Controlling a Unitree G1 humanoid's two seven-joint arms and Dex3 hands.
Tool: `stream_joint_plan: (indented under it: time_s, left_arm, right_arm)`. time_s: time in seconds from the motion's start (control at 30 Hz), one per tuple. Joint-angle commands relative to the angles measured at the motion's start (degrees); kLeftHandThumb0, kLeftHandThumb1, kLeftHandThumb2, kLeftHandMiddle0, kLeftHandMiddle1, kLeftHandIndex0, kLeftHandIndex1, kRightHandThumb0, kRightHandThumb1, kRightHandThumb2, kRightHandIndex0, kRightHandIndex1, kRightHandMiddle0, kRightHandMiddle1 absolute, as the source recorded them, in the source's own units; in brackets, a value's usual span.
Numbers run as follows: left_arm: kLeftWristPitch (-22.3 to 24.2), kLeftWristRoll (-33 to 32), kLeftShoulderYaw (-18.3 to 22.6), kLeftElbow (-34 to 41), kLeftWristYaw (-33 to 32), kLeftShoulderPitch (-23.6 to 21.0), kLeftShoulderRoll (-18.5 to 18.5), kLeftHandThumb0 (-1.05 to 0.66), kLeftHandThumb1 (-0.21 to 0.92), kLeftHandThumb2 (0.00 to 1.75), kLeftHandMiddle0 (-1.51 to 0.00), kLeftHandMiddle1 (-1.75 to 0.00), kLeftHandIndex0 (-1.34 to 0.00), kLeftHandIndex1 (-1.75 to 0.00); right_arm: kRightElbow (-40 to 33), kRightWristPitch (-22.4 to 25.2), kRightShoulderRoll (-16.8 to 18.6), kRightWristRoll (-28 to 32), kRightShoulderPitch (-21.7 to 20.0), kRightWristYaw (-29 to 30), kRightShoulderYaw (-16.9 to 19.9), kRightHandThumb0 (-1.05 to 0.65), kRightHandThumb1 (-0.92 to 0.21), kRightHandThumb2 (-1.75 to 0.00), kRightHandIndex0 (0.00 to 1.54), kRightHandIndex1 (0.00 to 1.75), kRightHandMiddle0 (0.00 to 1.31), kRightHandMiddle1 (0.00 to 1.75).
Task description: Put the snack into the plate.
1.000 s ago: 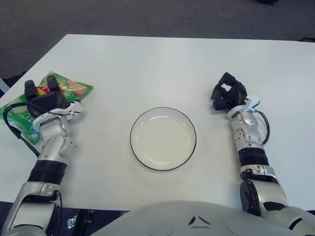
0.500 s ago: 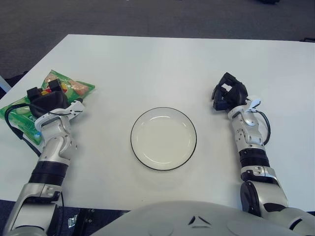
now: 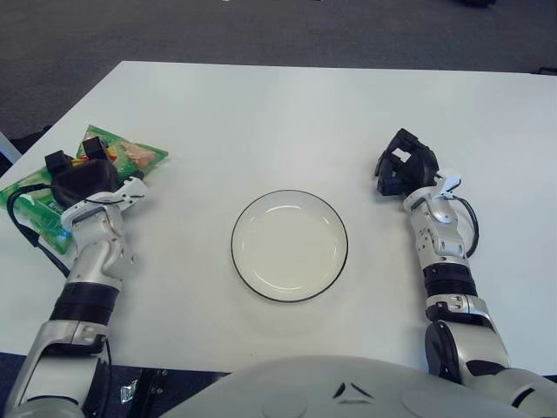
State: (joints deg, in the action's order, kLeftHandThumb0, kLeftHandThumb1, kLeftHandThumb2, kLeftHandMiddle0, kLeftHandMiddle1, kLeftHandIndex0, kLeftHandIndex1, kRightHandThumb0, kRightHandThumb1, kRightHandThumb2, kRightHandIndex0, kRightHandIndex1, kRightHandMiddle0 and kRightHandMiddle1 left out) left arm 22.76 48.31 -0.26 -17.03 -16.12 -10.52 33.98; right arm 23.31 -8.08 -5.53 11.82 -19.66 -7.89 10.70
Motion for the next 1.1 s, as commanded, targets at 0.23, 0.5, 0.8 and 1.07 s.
stream_joint_plan:
  time_s: [0.23,0.5,0.8,1.07]
  left_arm:
    - [-8.42,-4.61,-0.4,-8.42,-9.15,1.01,-1.47,-0.92,0.88,0.81,-1.23,-1.75,-1.06,-1.74]
    - [-9.27,-6.42,-0.25,-9.83,-11.25,0.27,-2.33,-0.71,0.47,1.26,-1.32,-1.75,-1.23,-1.75]
    - [-11.57,-7.1,-0.93,-9.25,-13.61,0.06,-2.78,0.39,0.0,1.72,-1.02,-1.75,-1.19,-1.75]
    - [-14.63,-5.78,-1.77,-6.46,-19.87,0.22,-3.76,0.64,-0.03,1.75,-0.92,-1.75,-1.16,-1.75]
  right_arm:
    - [2.03,0.63,1.58,-0.13,5.77,-0.12,-0.32,-0.01,0.09,-1.75,0.93,1.67,0.7,1.75]
    - [1.93,0.84,1.27,0.0,5.81,-0.84,-0.37,-0.01,0.08,-1.75,0.91,1.69,0.7,1.75]
    - [1.92,0.92,1.19,0.26,5.81,-1.8,-0.25,-0.01,0.08,-1.75,0.91,1.7,0.69,1.75]
    - [2.21,1.05,1.03,0.35,5.62,-2.49,-0.04,-0.01,0.08,-1.75,0.91,1.69,0.69,1.75]
